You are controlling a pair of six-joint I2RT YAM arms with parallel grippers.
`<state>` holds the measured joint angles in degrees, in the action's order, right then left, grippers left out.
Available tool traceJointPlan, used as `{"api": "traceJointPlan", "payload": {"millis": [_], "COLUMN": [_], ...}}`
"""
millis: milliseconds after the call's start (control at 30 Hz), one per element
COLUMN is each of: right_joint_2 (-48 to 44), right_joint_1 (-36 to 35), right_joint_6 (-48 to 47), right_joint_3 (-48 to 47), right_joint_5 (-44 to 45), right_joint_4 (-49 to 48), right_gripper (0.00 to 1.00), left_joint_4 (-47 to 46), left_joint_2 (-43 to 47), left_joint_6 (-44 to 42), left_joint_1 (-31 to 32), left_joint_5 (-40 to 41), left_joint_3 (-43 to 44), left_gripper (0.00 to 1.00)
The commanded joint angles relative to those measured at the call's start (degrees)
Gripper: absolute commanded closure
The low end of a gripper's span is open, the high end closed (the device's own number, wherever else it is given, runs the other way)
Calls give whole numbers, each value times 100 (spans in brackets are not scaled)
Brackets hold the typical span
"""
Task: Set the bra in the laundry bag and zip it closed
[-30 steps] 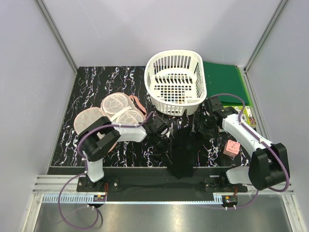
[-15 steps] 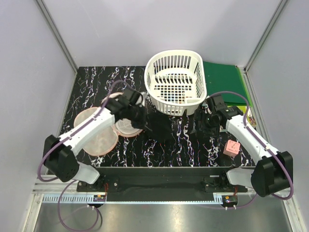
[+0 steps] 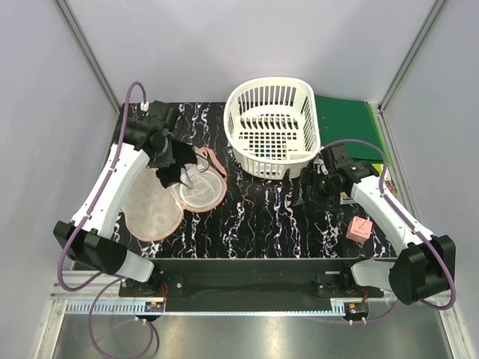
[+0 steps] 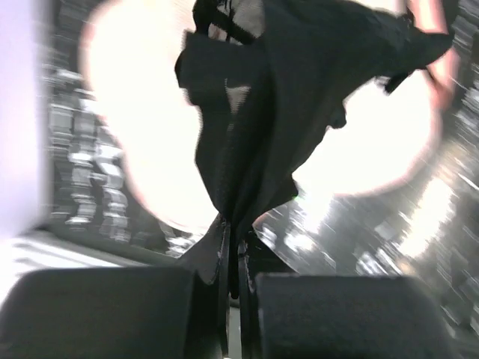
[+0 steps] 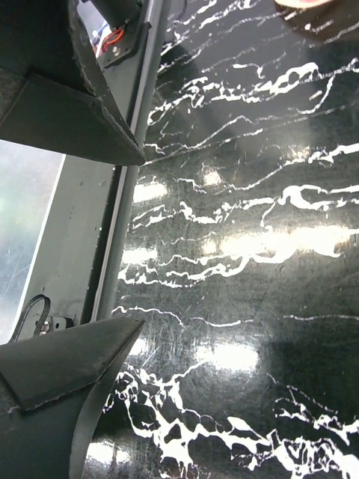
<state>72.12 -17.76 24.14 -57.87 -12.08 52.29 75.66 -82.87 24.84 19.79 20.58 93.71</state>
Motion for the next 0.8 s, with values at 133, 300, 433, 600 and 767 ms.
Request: {"api": "traceJointPlan", "payload": {"millis": [133, 300, 433, 600, 767], "right_joint_2": [101, 136, 171, 294, 469], "right_joint_1": [18, 18, 18, 18, 27], "right_joint_6": [-173, -199, -199, -190, -85], "right_joint_3": [-436, -366, -313, -401, -313], "right_joint_5": [-400, -453, -506, -524, -690], "right_joint_4": [264, 273, 264, 246, -8], "right_gripper": [11, 10, 10, 9, 9], "left_joint_4": [1311, 1294, 1294, 1285, 785], "left_joint_2": [-518, -1046, -2108, -2928, -2499], "left_joint_6": [-357, -146, 91, 354, 162], "left_joint_1": [33, 139, 622, 1351, 1729], "left_joint_5": [2766, 3566, 4129, 3394, 2023], "left_joint_3": [104, -73, 24, 182, 104], "left_gripper": [100, 100, 100, 94, 58]}}
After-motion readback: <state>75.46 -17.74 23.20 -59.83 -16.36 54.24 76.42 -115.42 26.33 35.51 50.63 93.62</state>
